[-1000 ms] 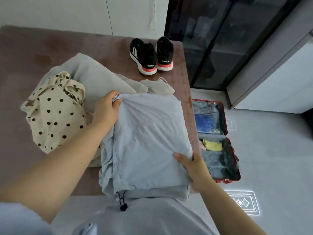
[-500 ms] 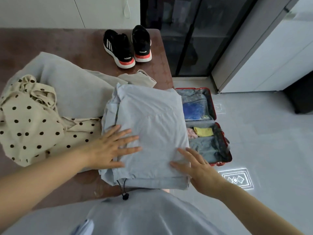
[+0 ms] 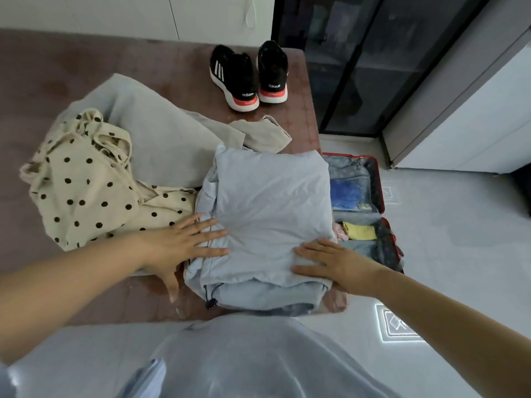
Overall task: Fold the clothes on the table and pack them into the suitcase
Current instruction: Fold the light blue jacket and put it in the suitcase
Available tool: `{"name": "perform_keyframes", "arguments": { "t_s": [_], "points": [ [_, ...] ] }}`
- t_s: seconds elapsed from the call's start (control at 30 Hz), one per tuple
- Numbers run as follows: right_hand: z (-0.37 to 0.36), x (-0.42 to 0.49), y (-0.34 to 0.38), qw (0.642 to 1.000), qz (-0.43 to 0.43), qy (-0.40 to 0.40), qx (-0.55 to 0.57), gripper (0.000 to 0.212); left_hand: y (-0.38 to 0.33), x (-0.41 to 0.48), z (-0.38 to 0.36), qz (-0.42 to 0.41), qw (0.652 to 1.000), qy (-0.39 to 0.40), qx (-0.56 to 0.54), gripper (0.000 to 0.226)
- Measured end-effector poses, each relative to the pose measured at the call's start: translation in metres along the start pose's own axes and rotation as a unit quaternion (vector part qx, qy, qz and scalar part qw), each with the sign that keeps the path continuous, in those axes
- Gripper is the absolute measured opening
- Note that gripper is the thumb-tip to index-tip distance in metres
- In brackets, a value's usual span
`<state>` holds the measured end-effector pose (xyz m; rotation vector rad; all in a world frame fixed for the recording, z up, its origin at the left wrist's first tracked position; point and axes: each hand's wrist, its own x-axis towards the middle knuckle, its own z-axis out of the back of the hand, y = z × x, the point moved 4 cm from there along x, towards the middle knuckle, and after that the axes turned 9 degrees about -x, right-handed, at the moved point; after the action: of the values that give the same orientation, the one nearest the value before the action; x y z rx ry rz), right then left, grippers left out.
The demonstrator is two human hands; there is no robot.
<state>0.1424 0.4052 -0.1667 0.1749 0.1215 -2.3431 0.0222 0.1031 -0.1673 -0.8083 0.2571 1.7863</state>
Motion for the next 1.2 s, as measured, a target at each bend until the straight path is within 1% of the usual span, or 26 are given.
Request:
{"name": "perform_keyframes", "arguments": {
  "t_s": [0.03,0.07,0.1,0.13,0.17,0.2,0.23,0.27,0.33,0.37,0.4,0.43,0.47,0.5,0.53,0.6,0.63,0.7,0.73,0.8,0.83,0.93,0.97,1.07,1.13,1.2],
  "points": [
    [0.008,0.001,-0.005,0.995,-0.041,-0.024,0.09,0.061,-0.002,-0.002,0.0,0.002,1.0,0.002,-0.012,0.115],
    [0.021,0.004,-0.011,0.975,-0.112,-0.045,0.185,0.044,-0.004,-0.003,-0.002,0.003,1.0,-0.002,-0.022,0.118],
    [0.032,0.007,-0.018,0.946,-0.196,-0.04,0.256,0.031,-0.005,-0.004,-0.002,0.008,0.999,-0.023,-0.033,0.12],
    [0.038,0.009,-0.026,0.913,-0.276,-0.021,0.299,0.025,-0.007,-0.003,-0.004,0.009,0.997,-0.068,-0.043,0.122],
    [0.043,0.011,-0.033,0.873,-0.346,-0.005,0.343,0.026,-0.01,-0.002,0.0,0.006,0.991,-0.124,-0.057,0.121],
    [0.047,0.013,-0.038,0.831,-0.391,-0.014,0.396,0.028,-0.013,-0.003,0.004,0.008,0.98,-0.169,-0.107,0.118],
    [0.053,0.017,-0.043,0.791,-0.415,-0.042,0.449,0.026,-0.018,-0.005,0.009,0.017,0.965,-0.205,-0.164,0.113],
    [0.057,0.022,-0.049,0.76,-0.429,-0.076,0.483,0.023,-0.025,-0.005,0.015,0.035,0.948,-0.234,-0.214,0.112],
    [0.06,0.029,-0.058,0.718,-0.464,-0.122,0.504,0.021,-0.037,-0.002,0.013,0.124,0.913,-0.215,-0.323,0.116],
    [0.057,0.034,-0.063,0.705,-0.485,-0.131,0.5,0.021,-0.039,0.002,0.011,0.161,0.888,-0.237,-0.359,0.12],
    [0.055,0.038,-0.067,0.7,-0.506,-0.134,0.487,0.021,-0.04,0.006,0.009,0.194,0.863,-0.264,-0.384,0.12],
    [0.054,0.041,-0.071,0.7,-0.525,-0.132,0.467,0.022,-0.04,0.009,0.01,0.215,0.84,-0.293,-0.403,0.111],
    [0.054,0.044,-0.075,0.705,-0.541,-0.129,0.44,0.024,-0.041,0.009,0.012,0.236,0.82,-0.316,-0.415,0.098],
    [0.055,0.046,-0.079,0.711,-0.555,-0.129,0.411,0.028,-0.039,0.01,0.015,0.255,0.793,-0.339,-0.438,0.083],
    [0.058,0.048,-0.083,0.719,-0.564,-0.133,0.384,0.03,-0.039,0.007,0.022,0.273,0.75,-0.369,-0.476,0.067],
    [0.068,0.052,-0.092,0.741,-0.564,-0.155,0.33,0.032,-0.04,0.001,0.042,0.274,0.654,-0.433,-0.556,0.037],
    [0.074,0.056,-0.097,0.751,-0.559,-0.167,0.309,0.032,-0.037,-0.001,0.051,0.263,0.62,-0.456,-0.582,0.024],
    [0.082,0.066,-0.113,0.757,-0.556,-0.168,0.299,0.031,-0.026,-0.005,0.072,0.257,0.573,-0.486,-0.607,0.019],
    [0.08,0.071,-0.122,0.755,-0.559,-0.154,0.307,0.032,-0.018,-0.006,0.082,0.264,0.562,-0.496,-0.607,0.019],
    [0.07,0.08,-0.14,0.747,-0.575,-0.103,0.316,0.038,0.0,-0.001,0.096,0.283,0.558,-0.503,-0.597,0.03],
    [0.063,0.082,-0.146,0.743,-0.584,-0.074,0.318,0.041,0.01,0.003,0.101,0.296,0.562,-0.497,-0.591,0.034],
    [0.036,0.082,-0.152,0.73,-0.601,0.002,0.326,0.043,0.038,0.018,0.11,0.352,0.599,-0.472,-0.542,0.034],
    [0.028,0.08,-0.151,0.718,-0.613,0.014,0.328,0.043,0.046,0.023,0.111,0.368,0.608,-0.47,-0.524,0.036],
    [0.016,0.071,-0.149,0.683,-0.647,0.004,0.34,0.044,0.058,0.034,0.115,0.419,0.644,-0.453,-0.452,0.037],
    [0.012,0.068,-0.153,0.679,-0.653,0.007,0.336,0.042,0.059,0.037,0.124,0.433,0.665,-0.466,-0.392,0.03],
    [0.009,0.068,-0.16,0.685,-0.65,0.025,0.328,0.042,0.06,0.039,0.135,0.415,0.676,-0.507,-0.336,0.022]
  ]
}}
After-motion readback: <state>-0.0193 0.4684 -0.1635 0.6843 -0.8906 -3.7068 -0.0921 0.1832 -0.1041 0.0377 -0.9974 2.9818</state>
